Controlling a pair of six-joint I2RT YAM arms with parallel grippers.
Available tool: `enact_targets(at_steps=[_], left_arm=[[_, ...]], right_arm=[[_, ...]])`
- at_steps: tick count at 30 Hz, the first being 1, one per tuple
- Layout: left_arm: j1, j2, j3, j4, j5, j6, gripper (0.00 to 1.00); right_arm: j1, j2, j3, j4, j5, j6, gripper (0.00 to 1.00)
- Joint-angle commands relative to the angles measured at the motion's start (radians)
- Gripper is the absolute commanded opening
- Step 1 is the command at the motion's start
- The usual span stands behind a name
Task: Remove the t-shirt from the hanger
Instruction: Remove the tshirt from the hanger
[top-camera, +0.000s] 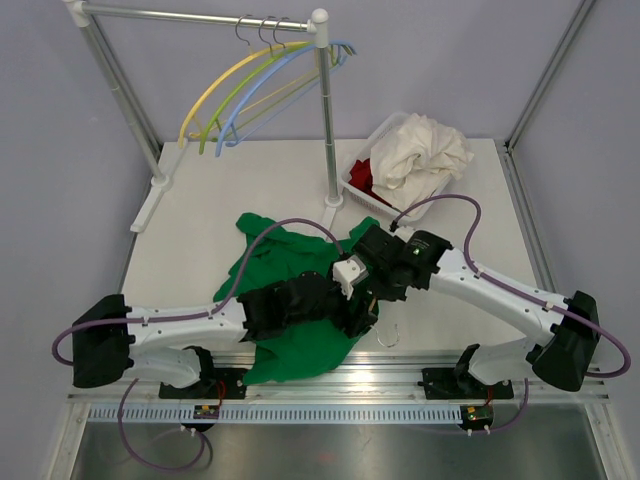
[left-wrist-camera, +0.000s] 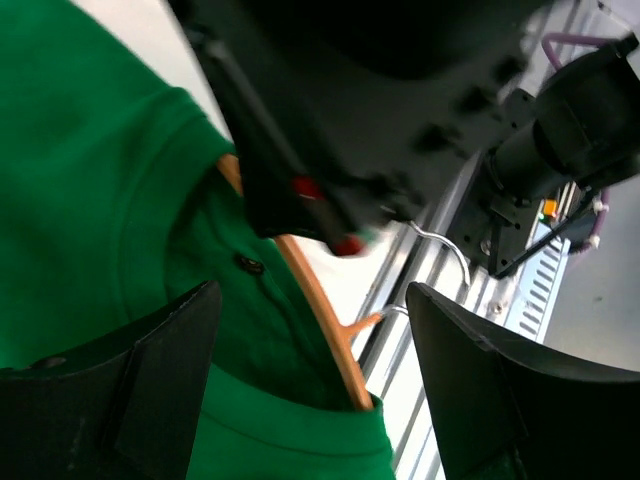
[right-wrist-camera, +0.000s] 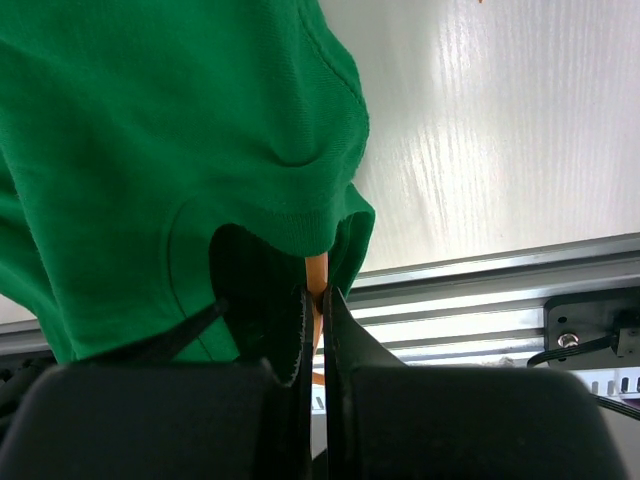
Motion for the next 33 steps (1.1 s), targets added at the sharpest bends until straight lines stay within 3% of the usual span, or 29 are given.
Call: enact_targets(at_steps=[1, 6, 13, 17, 23, 28, 33], left_arm=[[0.019, 0.013, -0.008, 0.104, 0.063, -0.050, 0.78], [0.024, 0.084, 0.030, 0.078, 0.069, -0.064, 0.76], [0.024, 0.104, 0.044, 0.076, 0.084, -0.073, 0.64], [0.022, 0.121, 0.045, 0.081, 0.072, -0.084, 0.48], [0.024, 0.125, 0.044, 0.099, 0.078, -0.101, 0.35], [0.028, 0.105, 0.026, 0.114, 0.075, -0.108, 0.00], [0.035, 0.098, 0.023, 0.117, 0.089, -0.119, 0.00]], right_arm=[[0.024, -0.024, 0.034, 0.031, 0.034, 0.031, 0.00], [0.038, -0.024, 0.040, 0.033, 0.035, 0.035, 0.00], [0.041, -0.033, 0.046, 0.016, 0.064, 0.064, 0.00], [0.041, -0.046, 0.043, 0.024, 0.058, 0.068, 0.00], [0.043, -0.056, 0.022, 0.039, 0.054, 0.075, 0.00], [0.046, -0.056, 0.010, 0.048, 0.056, 0.078, 0.00], [0.046, -0.066, 0.005, 0.051, 0.058, 0.080, 0.00]])
